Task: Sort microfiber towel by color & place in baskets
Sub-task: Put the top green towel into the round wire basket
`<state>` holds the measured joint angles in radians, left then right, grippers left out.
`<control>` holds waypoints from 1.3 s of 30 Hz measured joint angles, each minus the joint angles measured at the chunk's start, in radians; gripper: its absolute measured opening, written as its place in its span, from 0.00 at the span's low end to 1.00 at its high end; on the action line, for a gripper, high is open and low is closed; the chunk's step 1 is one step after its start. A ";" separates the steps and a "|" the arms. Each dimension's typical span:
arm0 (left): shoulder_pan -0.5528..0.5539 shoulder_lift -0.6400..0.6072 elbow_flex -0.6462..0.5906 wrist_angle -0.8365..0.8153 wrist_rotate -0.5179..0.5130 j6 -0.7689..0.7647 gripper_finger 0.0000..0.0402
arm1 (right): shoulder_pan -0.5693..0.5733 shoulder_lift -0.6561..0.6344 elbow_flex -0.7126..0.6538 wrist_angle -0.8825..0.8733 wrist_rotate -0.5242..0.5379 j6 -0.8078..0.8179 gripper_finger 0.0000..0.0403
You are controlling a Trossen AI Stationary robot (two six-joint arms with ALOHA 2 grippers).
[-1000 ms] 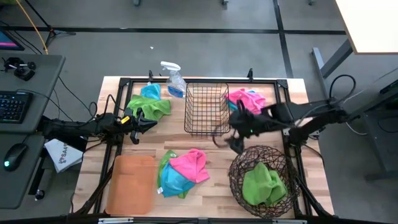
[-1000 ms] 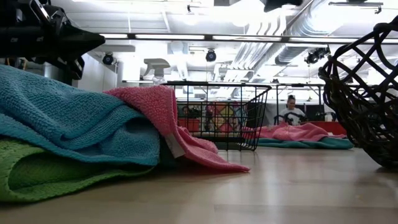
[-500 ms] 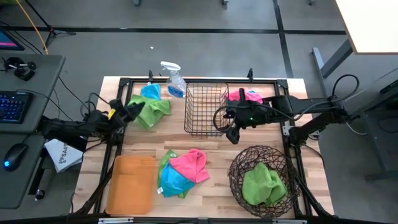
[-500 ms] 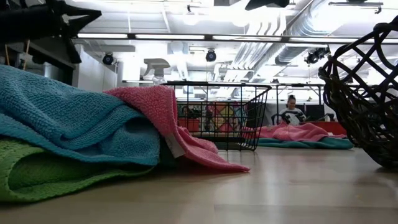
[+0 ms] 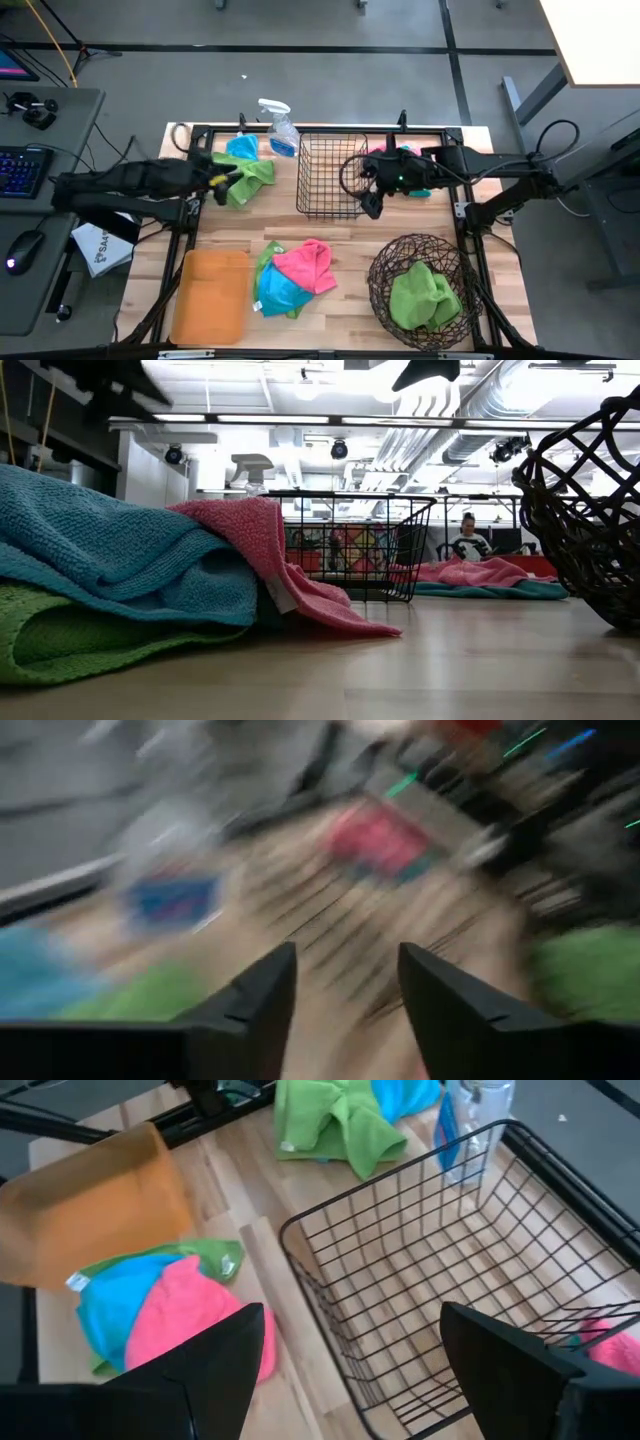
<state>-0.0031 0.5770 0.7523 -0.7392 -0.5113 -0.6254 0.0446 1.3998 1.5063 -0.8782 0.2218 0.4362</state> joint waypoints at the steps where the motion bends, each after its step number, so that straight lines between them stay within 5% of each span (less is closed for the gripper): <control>1: 0.008 0.037 0.014 -0.069 -0.018 -0.040 0.47 | -0.006 0.000 0.000 0.000 0.000 0.000 0.74; 7: 0.116 0.267 0.012 -0.190 0.043 -0.181 0.53 | -0.025 0.000 0.000 0.000 0.003 -0.008 0.74; 15: 0.362 0.493 0.022 -0.189 0.068 -0.101 0.54 | -0.025 0.000 0.000 -0.003 0.002 -0.019 0.74; 24: 0.585 0.596 0.022 -0.190 0.234 0.074 0.54 | -0.025 0.000 0.000 -0.023 -0.002 -0.019 0.74; 39: 0.704 0.758 0.022 -0.204 0.363 0.220 0.53 | -0.025 0.000 0.000 -0.023 -0.001 -0.051 0.74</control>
<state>0.7010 1.3347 0.7746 -0.9433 -0.1482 -0.4054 0.0200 1.3998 1.5063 -0.9012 0.2207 0.3855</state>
